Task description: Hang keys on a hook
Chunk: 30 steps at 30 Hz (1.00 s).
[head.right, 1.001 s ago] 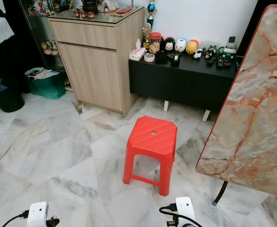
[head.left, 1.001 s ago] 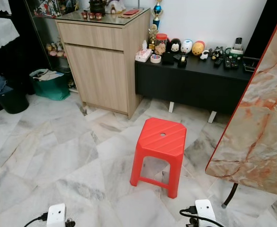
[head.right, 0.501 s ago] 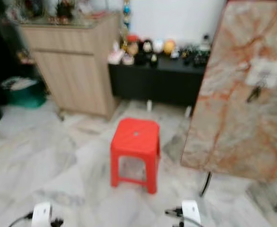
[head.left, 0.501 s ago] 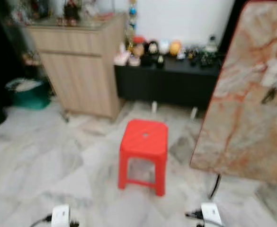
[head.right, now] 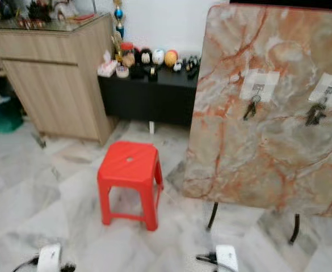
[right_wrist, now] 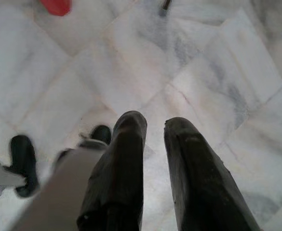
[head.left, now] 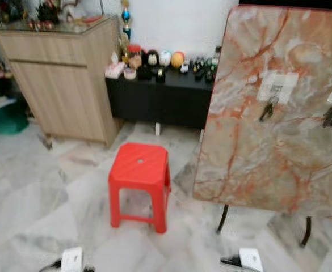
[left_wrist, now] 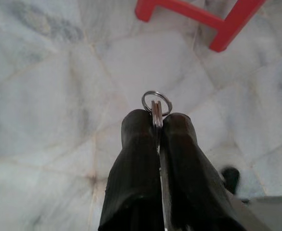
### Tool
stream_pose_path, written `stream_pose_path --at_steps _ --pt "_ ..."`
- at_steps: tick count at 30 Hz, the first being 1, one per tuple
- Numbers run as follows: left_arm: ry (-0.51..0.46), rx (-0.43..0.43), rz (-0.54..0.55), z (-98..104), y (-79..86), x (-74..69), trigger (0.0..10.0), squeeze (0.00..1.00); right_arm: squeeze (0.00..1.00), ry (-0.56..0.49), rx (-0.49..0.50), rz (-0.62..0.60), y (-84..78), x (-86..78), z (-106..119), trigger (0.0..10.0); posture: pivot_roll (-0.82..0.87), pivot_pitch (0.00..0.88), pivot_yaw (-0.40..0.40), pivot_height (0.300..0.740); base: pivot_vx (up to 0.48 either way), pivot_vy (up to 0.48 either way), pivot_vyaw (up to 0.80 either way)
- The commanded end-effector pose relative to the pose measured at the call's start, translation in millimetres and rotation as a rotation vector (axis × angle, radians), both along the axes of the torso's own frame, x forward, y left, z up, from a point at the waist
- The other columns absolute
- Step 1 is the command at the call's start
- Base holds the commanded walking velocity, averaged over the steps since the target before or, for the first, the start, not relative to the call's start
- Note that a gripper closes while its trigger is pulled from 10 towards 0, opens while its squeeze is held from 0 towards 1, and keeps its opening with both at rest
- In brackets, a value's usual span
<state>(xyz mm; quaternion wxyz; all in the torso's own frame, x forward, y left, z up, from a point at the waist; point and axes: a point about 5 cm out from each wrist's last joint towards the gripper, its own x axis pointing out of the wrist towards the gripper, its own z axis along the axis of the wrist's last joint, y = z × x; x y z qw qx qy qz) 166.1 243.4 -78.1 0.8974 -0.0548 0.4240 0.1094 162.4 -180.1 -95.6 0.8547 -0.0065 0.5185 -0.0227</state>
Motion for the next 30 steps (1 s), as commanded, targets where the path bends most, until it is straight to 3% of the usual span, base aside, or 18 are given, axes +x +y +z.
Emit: stream_pose_path --at_steps 1,11,14,24,30 --pt "-0.004 -0.009 -0.011 0 -5.4 3.6 10.0 0.0 0.0 -0.004 -0.015 0.003 -10.9 1.9 2 10.0 -0.02 0.0 -0.004 0.736 0.0 -0.368 0.0" --pt "0.004 -0.012 -0.013 -1 -6.7 2.0 10.0 0.0 0.0 0.014 -0.022 0.059 -19.0 -2.1 2 10.0 -0.02 0.0 -0.003 0.736 0.0 -0.367 0.1" --pt "0.004 -0.014 -0.007 -1 -6.8 2.2 10.0 0.0 0.0 0.034 -0.006 0.051 -3.3 -16.3 -6 10.0 -0.02 0.0 -0.005 0.736 0.0 -0.364 0.0" --pt "0.006 -0.022 -0.014 -1 -10.7 4.7 10.0 0.0 0.0 0.036 0.015 -0.005 -3.2 -21.9 -8 10.0 -0.03 0.0 -0.003 0.736 0.0 -0.366 0.0" --pt "0.009 -0.028 -0.017 -2 -12.8 4.9 10.0 0.0 0.0 0.026 0.014 -0.011 -3.2 -16.9 -6 10.0 -0.03 0.0 -0.003 0.736 0.0 -0.367 0.0"
